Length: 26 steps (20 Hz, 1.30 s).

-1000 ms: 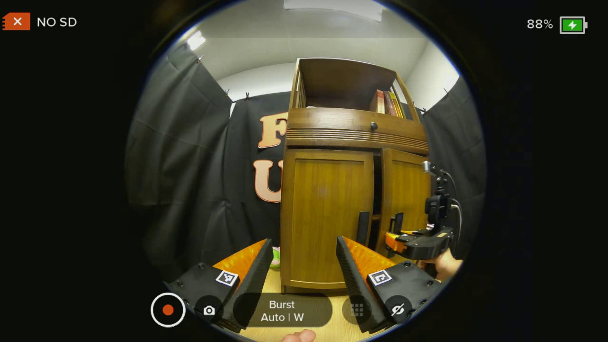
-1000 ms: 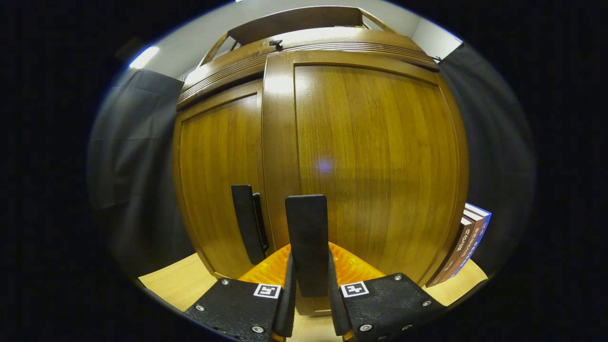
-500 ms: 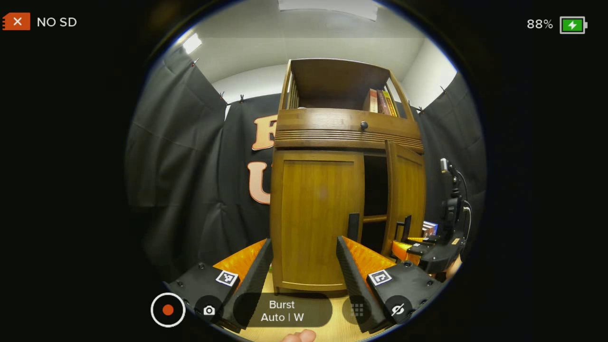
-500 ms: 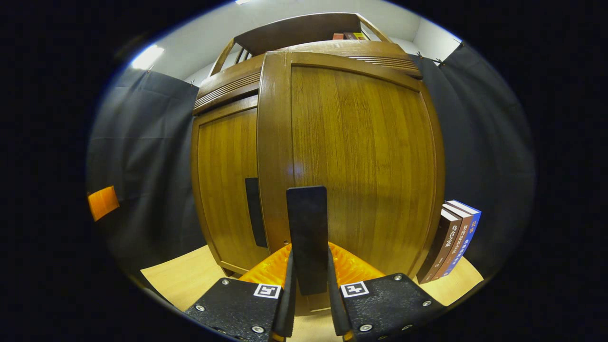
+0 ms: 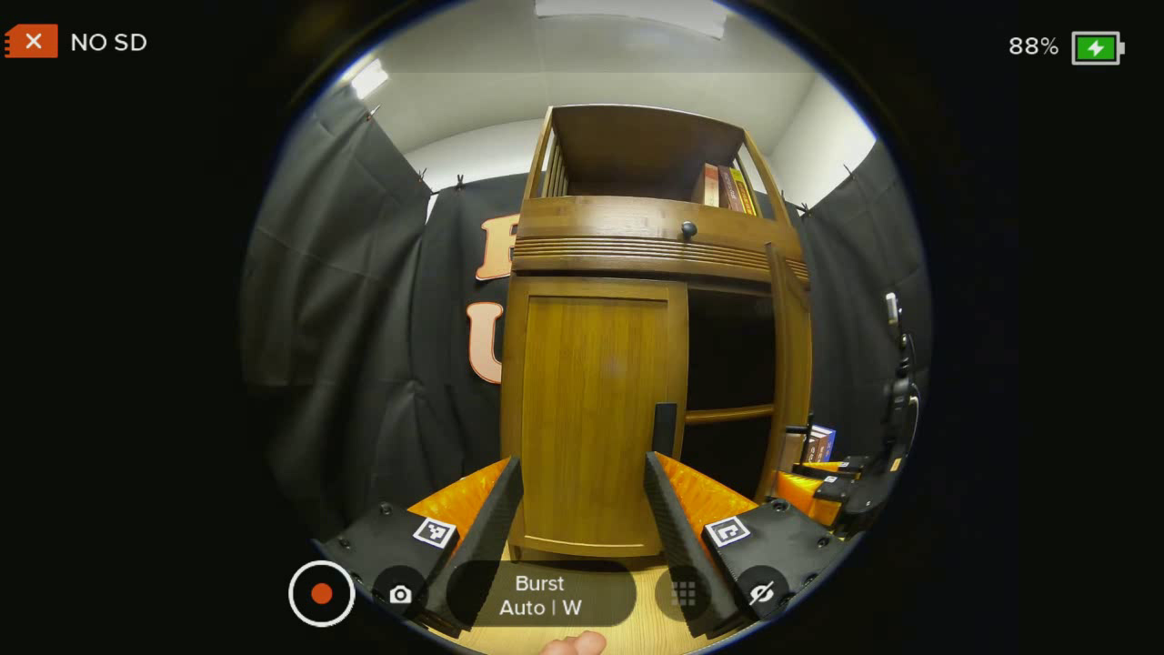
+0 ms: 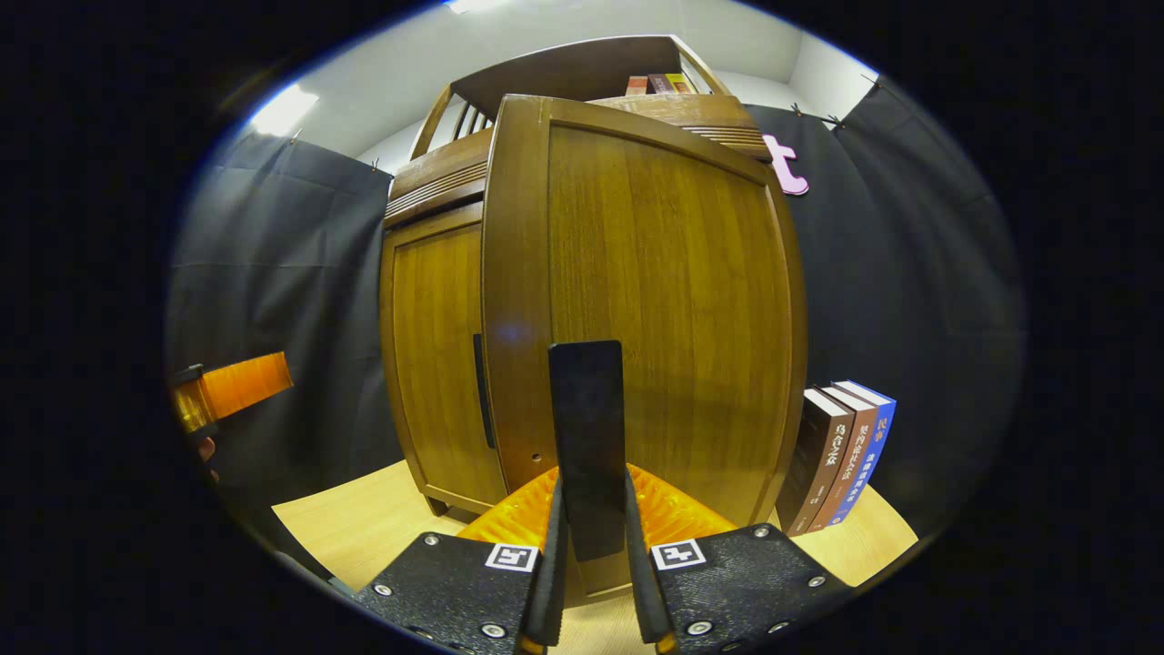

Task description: Open the right door of the double-door shoe cabinet with the right hand, and open the left door with the left hand.

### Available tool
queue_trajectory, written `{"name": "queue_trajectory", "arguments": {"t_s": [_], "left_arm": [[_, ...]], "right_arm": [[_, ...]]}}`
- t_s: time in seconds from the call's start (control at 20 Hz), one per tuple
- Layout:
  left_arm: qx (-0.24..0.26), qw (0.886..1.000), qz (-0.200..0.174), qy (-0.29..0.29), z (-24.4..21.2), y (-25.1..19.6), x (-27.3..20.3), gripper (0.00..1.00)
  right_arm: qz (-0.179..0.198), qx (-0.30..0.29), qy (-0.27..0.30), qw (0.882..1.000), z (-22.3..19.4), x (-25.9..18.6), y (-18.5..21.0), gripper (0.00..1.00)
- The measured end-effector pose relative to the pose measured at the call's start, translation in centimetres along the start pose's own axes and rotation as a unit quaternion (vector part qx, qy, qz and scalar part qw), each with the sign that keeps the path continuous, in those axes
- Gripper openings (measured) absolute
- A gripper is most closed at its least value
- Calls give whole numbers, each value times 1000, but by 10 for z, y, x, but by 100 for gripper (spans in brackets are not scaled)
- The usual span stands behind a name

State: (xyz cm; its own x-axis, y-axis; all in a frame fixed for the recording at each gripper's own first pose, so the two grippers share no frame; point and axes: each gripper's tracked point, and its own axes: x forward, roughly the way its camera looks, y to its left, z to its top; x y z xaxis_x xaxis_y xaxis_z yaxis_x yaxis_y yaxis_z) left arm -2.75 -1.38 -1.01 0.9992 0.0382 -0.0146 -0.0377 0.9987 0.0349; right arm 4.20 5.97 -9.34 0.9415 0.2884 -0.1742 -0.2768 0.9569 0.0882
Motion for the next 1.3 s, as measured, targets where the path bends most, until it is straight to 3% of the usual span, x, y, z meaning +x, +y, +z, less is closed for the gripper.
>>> {"name": "queue_trajectory", "arguments": {"t_s": [0.35,0.4,0.45,0.5,1.0,1.3], "left_arm": [[4,1000,-11,3,-6,-14,7,80],[4,1000,-13,3,-7,-15,8,80],[6,1000,-15,3,-7,-17,9,80],[7,1000,-17,4,-7,-19,11,80],[8,999,-32,-2,-7,-40,16,80],[15,999,-49,-4,-5,-54,19,80]], "right_arm": [[-21,-1,13,1000,-22,-32,-18,31],[-21,1,0,1000,-19,-37,-21,22],[-23,10,-1,1000,-22,-38,-26,41],[-25,20,-3,999,-22,-40,-29,31],[-36,36,1,999,-23,-58,-47,29],[-76,45,-4,996,-22,-81,-85,26]]}}
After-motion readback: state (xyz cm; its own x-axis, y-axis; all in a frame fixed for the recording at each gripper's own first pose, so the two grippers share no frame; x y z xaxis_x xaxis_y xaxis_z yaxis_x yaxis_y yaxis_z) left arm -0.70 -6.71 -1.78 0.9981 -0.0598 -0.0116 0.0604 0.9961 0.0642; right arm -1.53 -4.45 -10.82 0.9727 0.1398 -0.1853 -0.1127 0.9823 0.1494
